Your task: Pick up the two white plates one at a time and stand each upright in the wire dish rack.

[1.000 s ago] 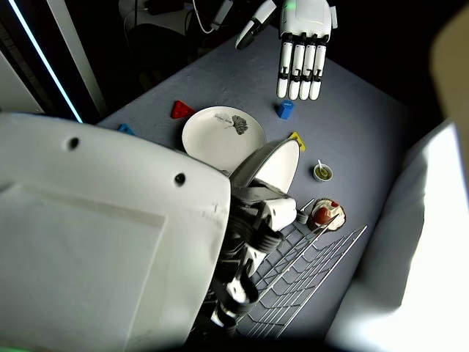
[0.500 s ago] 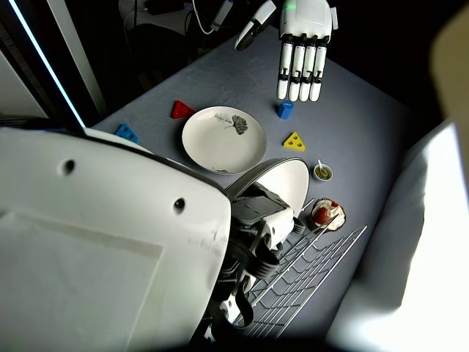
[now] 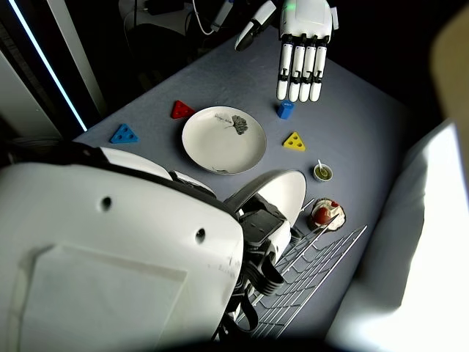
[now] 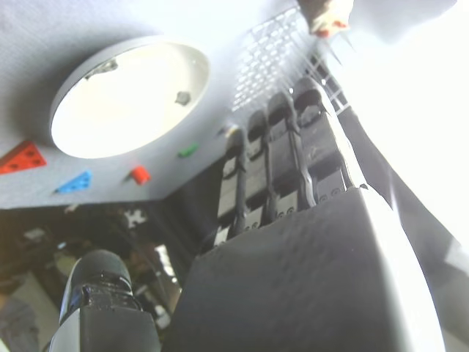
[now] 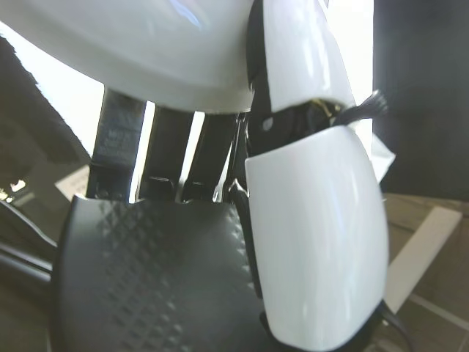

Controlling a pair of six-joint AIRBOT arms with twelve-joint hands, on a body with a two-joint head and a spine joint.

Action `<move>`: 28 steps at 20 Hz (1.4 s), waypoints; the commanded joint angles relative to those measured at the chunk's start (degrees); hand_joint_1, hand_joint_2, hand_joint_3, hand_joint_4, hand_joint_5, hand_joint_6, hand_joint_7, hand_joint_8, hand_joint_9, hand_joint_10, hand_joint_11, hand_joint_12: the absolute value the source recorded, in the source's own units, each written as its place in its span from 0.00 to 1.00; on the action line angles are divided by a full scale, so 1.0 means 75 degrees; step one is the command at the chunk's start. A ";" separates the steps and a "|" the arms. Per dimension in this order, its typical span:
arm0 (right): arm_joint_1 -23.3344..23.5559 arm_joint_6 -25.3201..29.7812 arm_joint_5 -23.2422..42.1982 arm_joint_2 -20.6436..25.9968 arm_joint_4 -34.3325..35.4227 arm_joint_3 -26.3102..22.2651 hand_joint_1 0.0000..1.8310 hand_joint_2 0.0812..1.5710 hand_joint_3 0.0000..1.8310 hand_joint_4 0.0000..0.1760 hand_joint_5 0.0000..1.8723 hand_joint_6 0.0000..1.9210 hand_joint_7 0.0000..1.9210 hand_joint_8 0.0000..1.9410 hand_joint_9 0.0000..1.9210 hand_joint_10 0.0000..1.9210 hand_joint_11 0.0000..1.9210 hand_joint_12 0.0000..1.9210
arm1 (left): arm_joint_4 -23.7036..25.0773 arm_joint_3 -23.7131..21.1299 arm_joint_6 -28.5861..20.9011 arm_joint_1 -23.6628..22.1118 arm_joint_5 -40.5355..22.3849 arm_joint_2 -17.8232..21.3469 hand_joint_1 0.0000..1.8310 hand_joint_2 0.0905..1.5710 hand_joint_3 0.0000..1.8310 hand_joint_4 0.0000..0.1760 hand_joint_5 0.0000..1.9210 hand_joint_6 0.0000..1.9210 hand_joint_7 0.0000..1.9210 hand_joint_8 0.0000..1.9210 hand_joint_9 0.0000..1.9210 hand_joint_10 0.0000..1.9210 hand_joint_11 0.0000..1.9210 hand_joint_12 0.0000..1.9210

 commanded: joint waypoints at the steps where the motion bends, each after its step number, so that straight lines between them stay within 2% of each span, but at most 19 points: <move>1: 0.0051 0.0127 0.1081 0.0020 0.0168 0.0026 0.82 0.62 0.00 0.00 0.57 0.42 0.69 0.06 0.66 0.21 0.55 0.63 | -0.0465 0.0033 -0.0010 -0.0112 -0.0366 0.0017 0.00 0.57 0.00 0.00 0.07 0.00 0.09 0.00 0.09 0.00 0.08 0.00; 2: 0.0004 0.0127 0.1172 -0.0043 0.0196 0.0076 0.82 0.62 0.00 0.00 0.57 0.42 0.69 0.06 0.66 0.21 0.55 0.63 | -0.0433 0.0038 -0.0010 -0.0127 -0.0365 0.0005 0.00 0.57 0.00 0.00 0.07 0.00 0.09 0.00 0.09 0.00 0.08 0.00; 6: -0.0187 0.0127 0.1324 -0.0224 0.0285 0.0195 0.82 0.64 0.00 0.00 0.53 0.48 0.61 0.25 0.61 0.30 0.53 0.67 | -0.0409 0.0047 -0.0010 -0.0162 -0.0357 0.0002 0.00 0.57 0.00 0.00 0.08 0.00 0.11 0.00 0.10 0.00 0.10 0.01; 7: -0.0250 0.0127 0.1351 -0.0288 0.0321 0.0250 0.82 0.64 0.00 0.00 0.53 0.48 0.60 0.26 0.59 0.32 0.53 0.67 | -0.0406 0.0046 -0.0010 -0.0162 -0.0353 0.0001 0.00 0.57 0.00 0.00 0.08 0.00 0.10 0.00 0.10 0.00 0.10 0.01; 9: -0.0390 0.0127 0.1374 -0.0463 0.0499 0.0398 0.82 0.63 0.00 0.00 0.55 0.46 0.62 0.21 0.60 0.31 0.54 0.66 | -0.0391 0.0045 -0.0010 -0.0169 -0.0340 -0.0006 0.00 0.57 0.00 0.00 0.08 0.00 0.10 0.00 0.09 0.00 0.09 0.01; 10: -0.0428 0.0127 0.1374 -0.0529 0.0574 0.0450 0.82 0.63 0.00 0.00 0.56 0.43 0.66 0.14 0.61 0.30 0.53 0.67 | -0.0391 0.0043 -0.0010 -0.0172 -0.0340 -0.0006 0.00 0.58 0.00 0.00 0.07 0.00 0.09 0.00 0.09 0.00 0.10 0.01; 13: -0.0539 0.0127 0.1446 -0.0779 0.0745 0.0736 0.82 0.63 0.00 0.00 0.57 0.41 0.66 0.12 0.65 0.26 0.53 0.68 | -0.0364 0.0040 -0.0010 -0.0183 -0.0340 -0.0013 0.00 0.58 0.00 0.00 0.06 0.00 0.08 0.00 0.07 0.00 0.09 0.00; 15: -0.0667 0.0128 0.1523 -0.0910 0.0833 0.0917 0.82 0.63 0.00 0.00 0.57 0.41 0.66 0.10 0.64 0.29 0.52 0.68 | -0.0359 0.0041 -0.0010 -0.0184 -0.0339 -0.0016 0.00 0.58 0.00 0.00 0.05 0.00 0.08 0.00 0.08 0.00 0.08 0.00; 16: -0.0736 0.0128 0.1553 -0.0975 0.0894 0.1015 0.82 0.63 0.00 0.00 0.57 0.40 0.66 0.10 0.65 0.28 0.52 0.68 | -0.0358 0.0043 -0.0010 -0.0185 -0.0339 -0.0018 0.00 0.58 0.00 0.00 0.06 0.00 0.09 0.01 0.09 0.01 0.09 0.00; 18: -0.0845 0.0128 0.1599 -0.1134 0.0954 0.1257 0.82 0.64 0.00 0.00 0.54 0.44 0.59 0.26 0.63 0.31 0.50 0.72 | -0.0358 0.0043 -0.0010 -0.0185 -0.0338 -0.0024 0.00 0.58 0.00 0.00 0.05 0.00 0.08 0.00 0.08 0.00 0.09 0.01; 21: -0.0944 0.0129 0.1747 -0.1376 0.0981 0.1617 0.82 0.65 0.00 0.00 0.51 0.50 0.55 0.33 0.60 0.35 0.51 0.71 | -0.0357 0.0049 -0.0010 -0.0182 -0.0334 -0.0043 0.00 0.58 0.00 0.00 0.06 0.00 0.09 0.00 0.09 0.01 0.10 0.01; 25: -0.1026 0.0129 0.1931 -0.1589 0.0998 0.1808 0.82 0.65 0.00 0.00 0.52 0.48 0.54 0.35 0.62 0.32 0.52 0.69 | -0.0287 0.0087 -0.0010 -0.0122 -0.0446 -0.0061 0.00 0.58 0.00 0.00 0.06 0.00 0.09 0.00 0.09 0.00 0.09 0.00; 28: -0.1223 0.0129 0.2058 -0.1725 0.1048 0.1879 0.82 0.65 0.00 0.00 0.52 0.48 0.57 0.28 0.61 0.33 0.52 0.69 | -0.0208 0.0081 -0.0010 -0.0093 -0.0582 -0.0079 0.00 0.58 0.00 0.00 0.06 0.00 0.09 0.00 0.09 0.00 0.08 0.00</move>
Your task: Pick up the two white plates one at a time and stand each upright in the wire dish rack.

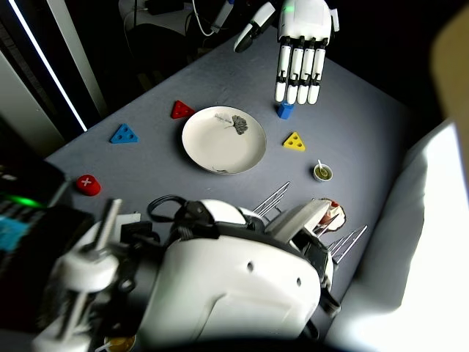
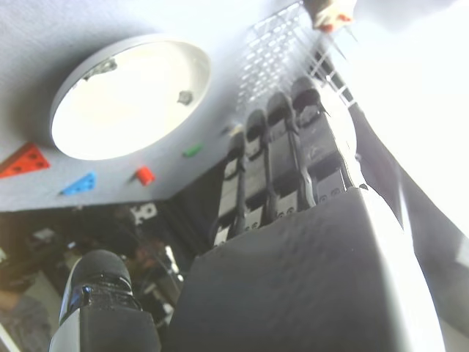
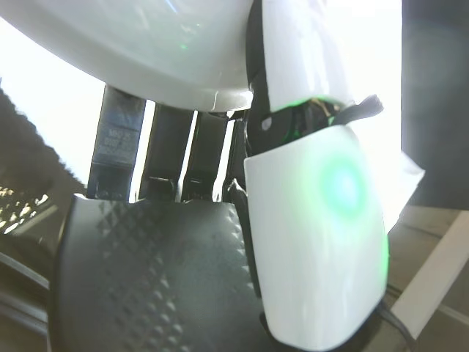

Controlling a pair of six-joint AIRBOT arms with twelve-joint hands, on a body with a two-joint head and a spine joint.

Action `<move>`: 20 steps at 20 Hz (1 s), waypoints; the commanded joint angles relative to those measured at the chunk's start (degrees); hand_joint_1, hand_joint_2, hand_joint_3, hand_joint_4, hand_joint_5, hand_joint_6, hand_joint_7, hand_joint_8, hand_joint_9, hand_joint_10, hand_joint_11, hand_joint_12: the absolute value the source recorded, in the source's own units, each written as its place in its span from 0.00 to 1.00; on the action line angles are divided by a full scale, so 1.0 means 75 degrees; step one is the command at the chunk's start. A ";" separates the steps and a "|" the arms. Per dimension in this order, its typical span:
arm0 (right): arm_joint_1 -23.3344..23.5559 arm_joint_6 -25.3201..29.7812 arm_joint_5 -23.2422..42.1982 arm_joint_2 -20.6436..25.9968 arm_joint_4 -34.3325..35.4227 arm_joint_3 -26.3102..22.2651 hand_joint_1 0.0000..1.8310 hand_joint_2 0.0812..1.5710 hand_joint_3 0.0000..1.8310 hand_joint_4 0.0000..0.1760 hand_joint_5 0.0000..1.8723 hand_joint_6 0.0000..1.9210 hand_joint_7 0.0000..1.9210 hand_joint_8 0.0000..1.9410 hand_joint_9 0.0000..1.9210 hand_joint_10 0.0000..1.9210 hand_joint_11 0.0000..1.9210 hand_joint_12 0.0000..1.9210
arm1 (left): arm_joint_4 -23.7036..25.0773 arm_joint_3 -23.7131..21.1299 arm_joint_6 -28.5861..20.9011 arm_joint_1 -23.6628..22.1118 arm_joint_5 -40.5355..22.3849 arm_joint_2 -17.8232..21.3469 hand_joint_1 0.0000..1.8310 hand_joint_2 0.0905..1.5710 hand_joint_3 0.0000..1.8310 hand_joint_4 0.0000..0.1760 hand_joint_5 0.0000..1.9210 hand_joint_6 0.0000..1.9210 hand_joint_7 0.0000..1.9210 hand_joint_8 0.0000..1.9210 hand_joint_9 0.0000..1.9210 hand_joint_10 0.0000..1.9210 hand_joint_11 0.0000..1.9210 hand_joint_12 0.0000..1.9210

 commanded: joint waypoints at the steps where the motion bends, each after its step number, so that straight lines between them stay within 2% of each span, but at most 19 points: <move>1: 0.0056 0.0106 0.1120 0.0035 0.0121 0.0062 0.82 0.65 0.00 0.00 0.53 0.47 0.57 0.28 0.61 0.33 0.51 0.70 | -0.0455 0.0014 -0.0013 -0.0052 -0.0552 0.0010 0.00 0.58 0.00 0.00 0.07 0.00 0.10 0.00 0.09 0.00 0.09 0.00; 4: -0.0164 0.0106 0.1196 0.0003 0.0157 0.0056 0.82 0.64 0.00 0.00 0.56 0.41 0.59 0.24 0.65 0.28 0.51 0.70 | -0.0202 -0.0002 -0.0013 -0.0035 -0.0804 -0.0023 0.00 0.58 0.00 0.00 0.07 0.00 0.10 0.00 0.10 0.01 0.10 0.01; 7: -0.0348 0.0106 0.1350 -0.0013 0.0157 0.0074 0.82 0.64 0.00 0.00 0.57 0.40 0.57 0.25 0.63 0.32 0.52 0.71 | 0.0256 -0.0052 -0.0013 0.0037 -0.1138 -0.0052 0.00 0.58 0.00 0.00 0.06 0.00 0.09 0.00 0.09 0.00 0.09 0.00; 11: -0.0494 0.0107 0.1483 -0.0064 0.0158 0.0153 0.82 0.65 0.00 0.00 0.53 0.48 0.54 0.34 0.60 0.35 0.52 0.68 | 0.0379 -0.0059 -0.0013 0.0122 -0.1630 -0.0063 0.00 0.58 0.00 0.00 0.06 0.00 0.10 0.00 0.09 0.00 0.08 0.00; 12: -0.0533 0.0107 0.1516 -0.0069 0.0158 0.0165 0.82 0.66 0.00 0.00 0.53 0.48 0.51 0.35 0.58 0.38 0.52 0.71 | 0.0391 -0.0073 -0.0013 0.0127 -0.1777 -0.0065 0.00 0.58 0.00 0.00 0.05 0.00 0.09 0.00 0.09 0.00 0.08 0.00; 16: -0.0614 0.0108 0.1701 -0.0152 0.0194 0.0286 0.81 0.66 0.00 0.00 0.50 0.52 0.52 0.35 0.58 0.39 0.53 0.69 | 0.0826 -0.0309 -0.0013 0.0264 -0.1910 -0.0078 0.00 0.58 0.00 0.00 0.07 0.01 0.10 0.00 0.09 0.00 0.08 0.00; 17: -0.0617 0.0108 0.1717 -0.0192 0.0227 0.0336 0.77 0.66 0.00 0.00 0.52 0.54 0.54 0.36 0.61 0.40 0.55 0.42 | 0.0941 -0.0369 -0.0013 0.0288 -0.1890 -0.0079 0.00 0.58 0.00 0.00 0.07 0.00 0.11 0.01 0.10 0.01 0.09 0.00; 18: -0.0634 0.0108 0.1766 -0.0242 0.0267 0.0405 0.76 0.67 0.00 0.00 0.50 0.57 0.52 0.40 0.59 0.45 0.56 0.28 | 0.1004 -0.0426 -0.0013 0.0305 -0.1890 -0.0079 0.00 0.58 0.00 0.00 0.06 0.00 0.09 0.00 0.08 0.00 0.08 0.00; 19: -0.0654 0.0108 0.1819 -0.0306 0.0297 0.0500 0.66 0.70 0.00 0.00 0.50 0.55 0.47 0.17 0.54 0.19 0.56 0.22 | 0.1021 -0.0465 -0.0013 0.0309 -0.1889 -0.0078 0.00 0.59 0.00 0.00 0.07 0.00 0.09 0.00 0.09 0.00 0.08 0.00; 20: -0.0680 0.0108 0.1846 -0.0379 0.0354 0.0616 0.64 0.69 0.00 0.00 0.52 0.50 0.48 0.06 0.54 0.08 0.55 0.19 | 0.1027 -0.0483 -0.0013 0.0308 -0.1888 -0.0078 0.00 0.58 0.00 0.00 0.07 0.00 0.09 0.00 0.08 0.00 0.08 0.00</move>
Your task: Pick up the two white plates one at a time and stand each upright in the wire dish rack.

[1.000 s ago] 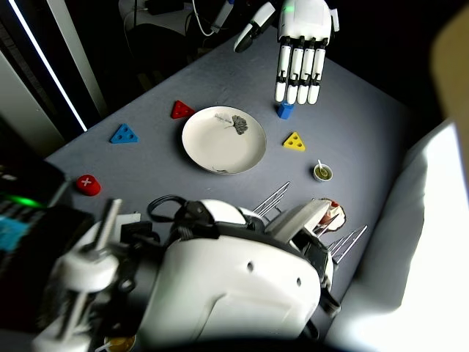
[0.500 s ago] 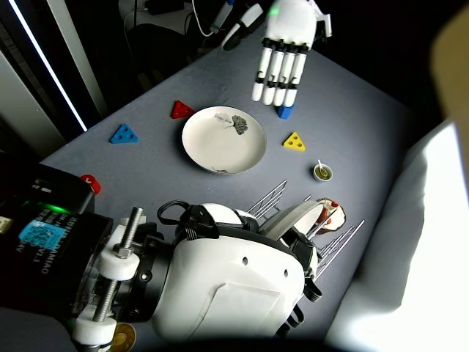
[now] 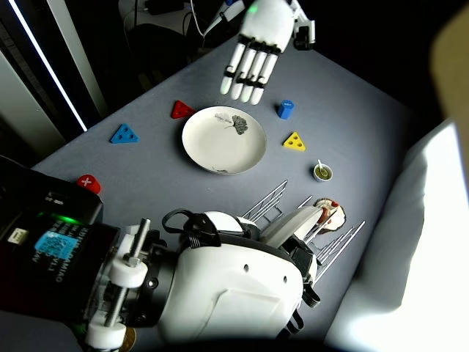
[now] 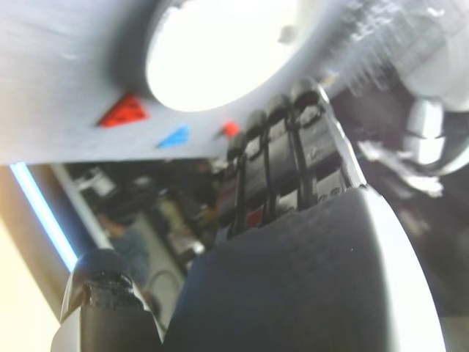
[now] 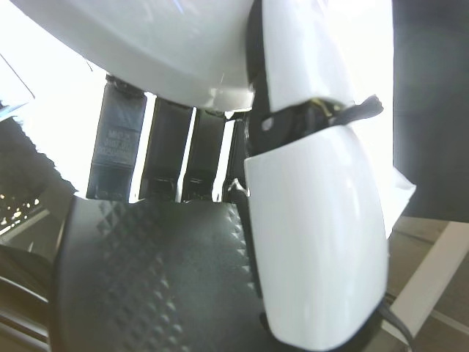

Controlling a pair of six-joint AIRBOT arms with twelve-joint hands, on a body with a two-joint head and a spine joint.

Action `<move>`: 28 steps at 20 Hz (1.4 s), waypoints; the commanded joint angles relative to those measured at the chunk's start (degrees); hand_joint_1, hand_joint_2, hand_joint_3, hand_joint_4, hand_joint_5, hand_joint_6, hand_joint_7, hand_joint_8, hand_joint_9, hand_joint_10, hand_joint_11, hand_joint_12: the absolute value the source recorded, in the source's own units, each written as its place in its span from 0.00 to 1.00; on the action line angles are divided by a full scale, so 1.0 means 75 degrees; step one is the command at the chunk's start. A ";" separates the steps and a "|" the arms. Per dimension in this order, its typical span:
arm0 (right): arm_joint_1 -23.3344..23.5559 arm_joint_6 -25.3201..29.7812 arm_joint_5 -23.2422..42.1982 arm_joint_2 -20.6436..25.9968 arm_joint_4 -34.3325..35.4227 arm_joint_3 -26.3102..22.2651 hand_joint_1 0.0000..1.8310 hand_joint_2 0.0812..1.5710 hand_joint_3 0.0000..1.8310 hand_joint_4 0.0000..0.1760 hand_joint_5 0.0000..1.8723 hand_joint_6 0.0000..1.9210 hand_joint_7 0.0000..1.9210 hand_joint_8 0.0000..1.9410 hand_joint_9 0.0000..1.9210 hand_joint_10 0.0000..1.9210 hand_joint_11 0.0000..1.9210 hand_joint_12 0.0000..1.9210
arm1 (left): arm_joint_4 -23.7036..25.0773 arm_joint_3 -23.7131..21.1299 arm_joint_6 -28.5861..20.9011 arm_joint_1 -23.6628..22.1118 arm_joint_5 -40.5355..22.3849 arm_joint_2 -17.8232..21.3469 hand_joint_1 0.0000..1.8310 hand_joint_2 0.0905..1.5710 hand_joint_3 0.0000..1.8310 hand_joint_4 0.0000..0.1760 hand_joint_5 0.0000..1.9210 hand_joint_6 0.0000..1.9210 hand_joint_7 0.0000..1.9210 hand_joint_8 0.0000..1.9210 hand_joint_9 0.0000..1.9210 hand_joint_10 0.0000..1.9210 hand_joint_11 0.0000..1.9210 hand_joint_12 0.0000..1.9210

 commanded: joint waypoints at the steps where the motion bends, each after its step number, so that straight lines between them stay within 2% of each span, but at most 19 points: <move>1: 0.0056 0.0125 0.1119 0.0002 0.0247 0.0099 0.64 0.69 0.00 0.00 0.52 0.50 0.48 0.02 0.55 0.03 0.56 0.16 | -0.0569 -0.0015 -0.0007 -0.0067 -0.0391 0.0023 0.00 0.58 0.00 0.00 0.07 0.00 0.09 0.00 0.08 0.00 0.08 0.00; 5: -0.0099 0.0126 0.1225 -0.0184 0.0345 0.0372 0.64 0.66 0.00 0.00 0.58 0.42 0.49 0.00 0.53 0.00 0.54 0.12 | -0.0567 0.0002 -0.0007 -0.0068 -0.0321 0.0008 0.00 0.59 0.00 0.00 0.07 0.00 0.09 0.01 0.09 0.01 0.07 0.00; 9: -0.0226 0.0127 0.1342 -0.0206 0.0379 0.0382 0.64 0.66 0.00 0.00 0.57 0.42 0.49 0.00 0.52 0.00 0.54 0.09 | -0.0519 0.0005 -0.0007 -0.0065 -0.0287 -0.0007 0.00 0.58 0.00 0.00 0.06 0.00 0.10 0.00 0.09 0.00 0.07 0.00; 10: -0.0248 0.0127 0.1353 -0.0206 0.0379 0.0381 0.62 0.63 0.00 0.00 0.49 0.16 0.48 0.00 0.51 0.00 0.53 0.09 | -0.0507 0.0005 -0.0007 -0.0062 -0.0281 -0.0008 0.00 0.58 0.00 0.00 0.06 0.00 0.10 0.00 0.09 0.00 0.08 0.01; 11: -0.0266 0.0127 0.1378 -0.0206 0.0379 0.0385 0.61 0.62 0.00 0.00 0.50 0.05 0.49 0.00 0.51 0.00 0.53 0.08 | -0.0492 0.0002 -0.0007 -0.0054 -0.0280 -0.0011 0.00 0.58 0.00 0.00 0.07 0.00 0.10 0.00 0.09 0.00 0.08 0.01; 12: -0.0277 0.0127 0.1410 -0.0207 0.0379 0.0388 0.60 0.62 0.00 0.00 0.50 0.02 0.48 0.00 0.50 0.00 0.52 0.08 | -0.0475 -0.0006 -0.0007 -0.0038 -0.0271 -0.0013 0.00 0.58 0.00 0.00 0.07 0.00 0.10 0.00 0.10 0.00 0.08 0.01; 18: -0.0285 0.0127 0.1426 -0.0165 0.0379 0.0293 0.54 0.59 0.00 0.00 0.39 0.00 0.39 0.00 0.39 0.00 0.42 0.03 | -0.0228 -0.0120 -0.0007 0.0111 -0.0006 -0.0065 0.00 0.59 0.00 0.00 0.08 0.00 0.11 0.01 0.11 0.01 0.09 0.01; 19: -0.0285 0.0127 0.1427 -0.0167 0.0379 0.0280 0.54 0.58 0.00 0.00 0.38 0.00 0.38 0.00 0.38 0.00 0.41 0.03 | -0.0218 -0.0131 -0.0007 0.0168 0.0062 -0.0074 0.00 0.58 0.00 0.00 0.07 0.00 0.09 0.00 0.09 0.00 0.08 0.01; 24: -0.0273 0.0127 0.1477 -0.0074 0.0379 0.0090 0.53 0.58 0.00 0.00 0.38 0.00 0.40 0.01 0.39 0.01 0.41 0.03 | -0.0052 -0.0140 -0.0007 0.0305 0.0399 -0.0139 0.00 0.58 0.00 0.00 0.07 0.00 0.09 0.00 0.08 0.00 0.07 0.00; 28: -0.0159 0.0126 0.1728 0.0026 0.0372 0.0010 0.54 0.58 0.00 0.00 0.38 0.00 0.37 0.00 0.37 0.00 0.40 0.03 | 0.0055 -0.0148 -0.0007 0.0452 0.0718 -0.0208 0.00 0.58 0.00 0.00 0.07 0.00 0.10 0.00 0.09 0.01 0.08 0.01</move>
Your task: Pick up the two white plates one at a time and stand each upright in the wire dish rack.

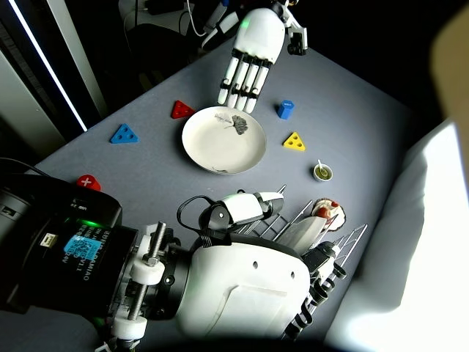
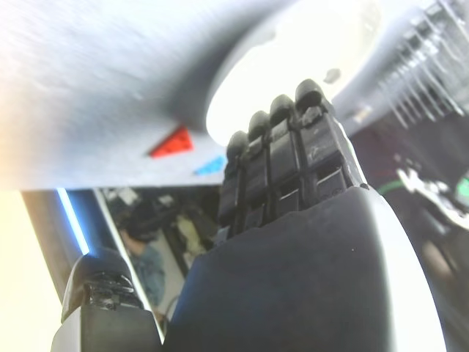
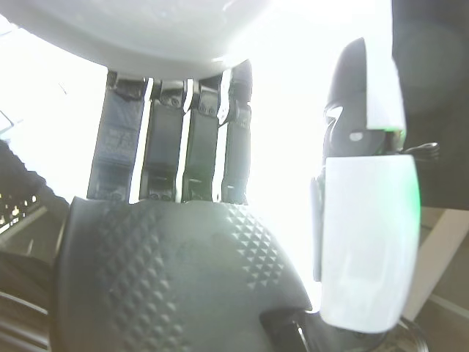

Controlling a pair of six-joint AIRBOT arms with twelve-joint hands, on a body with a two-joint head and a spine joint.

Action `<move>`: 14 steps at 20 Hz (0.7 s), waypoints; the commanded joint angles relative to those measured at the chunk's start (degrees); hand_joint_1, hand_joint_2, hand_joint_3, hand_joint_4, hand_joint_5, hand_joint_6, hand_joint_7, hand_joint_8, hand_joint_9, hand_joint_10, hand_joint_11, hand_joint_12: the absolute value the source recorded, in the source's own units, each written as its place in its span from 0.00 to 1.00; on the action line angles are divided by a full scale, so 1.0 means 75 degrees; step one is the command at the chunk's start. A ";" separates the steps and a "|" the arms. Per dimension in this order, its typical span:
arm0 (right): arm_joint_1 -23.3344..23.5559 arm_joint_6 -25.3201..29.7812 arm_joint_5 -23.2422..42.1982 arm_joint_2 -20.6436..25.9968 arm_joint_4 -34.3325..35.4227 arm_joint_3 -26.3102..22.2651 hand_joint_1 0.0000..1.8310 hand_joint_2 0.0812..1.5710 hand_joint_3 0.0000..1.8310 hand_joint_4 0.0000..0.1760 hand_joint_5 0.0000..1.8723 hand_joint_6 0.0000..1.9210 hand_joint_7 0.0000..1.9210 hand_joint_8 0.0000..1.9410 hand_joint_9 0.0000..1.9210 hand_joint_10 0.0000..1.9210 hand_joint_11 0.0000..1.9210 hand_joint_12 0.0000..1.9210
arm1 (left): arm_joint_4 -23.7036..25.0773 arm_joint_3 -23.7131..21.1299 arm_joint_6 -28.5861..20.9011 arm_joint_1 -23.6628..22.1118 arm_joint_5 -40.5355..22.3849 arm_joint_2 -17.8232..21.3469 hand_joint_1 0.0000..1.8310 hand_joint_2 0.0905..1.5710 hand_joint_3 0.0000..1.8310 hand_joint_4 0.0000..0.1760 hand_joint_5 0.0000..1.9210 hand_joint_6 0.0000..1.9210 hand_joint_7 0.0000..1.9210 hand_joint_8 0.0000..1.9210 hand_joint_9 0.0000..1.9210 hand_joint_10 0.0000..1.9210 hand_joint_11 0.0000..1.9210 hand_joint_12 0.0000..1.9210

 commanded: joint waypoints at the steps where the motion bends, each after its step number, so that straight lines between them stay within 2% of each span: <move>1: 0.0162 0.0083 0.1050 0.0105 0.0127 -0.0007 0.54 0.58 0.00 0.00 0.38 0.00 0.37 0.00 0.37 0.00 0.40 0.03 | -0.0463 -0.0015 -0.0010 0.0004 -0.0218 0.0000 0.00 0.58 0.00 0.00 0.07 0.00 0.10 0.00 0.09 0.01 0.08 0.01; 5: 0.0218 0.0083 0.1619 0.0222 -0.0153 -0.0168 0.53 0.57 0.00 0.00 0.37 0.00 0.34 0.00 0.35 0.00 0.38 0.02 | -0.0489 -0.0021 -0.0010 0.0016 -0.0094 -0.0019 0.00 0.58 0.00 0.00 0.07 0.00 0.10 0.00 0.09 0.01 0.08 0.00; 7: 0.0214 0.0083 0.2111 0.0311 -0.0425 -0.0295 0.52 0.57 0.00 0.09 0.35 0.00 0.32 0.00 0.33 0.00 0.37 0.01 | -0.0490 -0.0039 -0.0010 0.0035 -0.0021 -0.0038 0.00 0.58 0.00 0.00 0.06 0.00 0.10 0.00 0.09 0.00 0.08 0.01; 8: 0.0195 0.0082 0.2334 0.0352 -0.0555 -0.0364 0.52 0.57 0.00 0.02 0.35 0.00 0.31 0.00 0.31 0.00 0.36 0.01 | -0.0490 -0.0047 -0.0010 0.0052 0.0022 -0.0046 0.00 0.58 0.00 0.00 0.07 0.00 0.11 0.01 0.10 0.01 0.09 0.01; 11: 0.0058 0.0082 0.2952 0.0467 -0.0943 -0.0602 0.53 0.57 0.00 0.02 0.35 0.00 0.32 0.00 0.31 0.00 0.35 0.01 | -0.0484 -0.0054 -0.0010 0.0114 0.0130 -0.0082 0.00 0.58 0.00 0.00 0.06 0.00 0.10 0.00 0.09 0.00 0.08 0.01; 12: 0.0006 0.0082 0.3290 0.0519 -0.1127 -0.0682 0.53 0.57 0.00 0.01 0.35 0.00 0.32 0.00 0.31 0.00 0.36 0.01 | -0.0484 -0.0057 -0.0010 0.0131 0.0164 -0.0088 0.00 0.59 0.00 0.00 0.06 0.00 0.10 0.00 0.09 0.00 0.08 0.01; 14: -0.0157 -0.0007 0.4163 0.0617 -0.1885 -0.0945 0.52 0.57 0.00 0.07 0.35 0.00 0.32 0.00 0.32 0.00 0.36 0.01 | -0.0469 -0.0063 -0.0010 0.0167 0.0243 -0.0115 0.00 0.58 0.00 0.00 0.06 0.00 0.10 0.00 0.10 0.00 0.08 0.00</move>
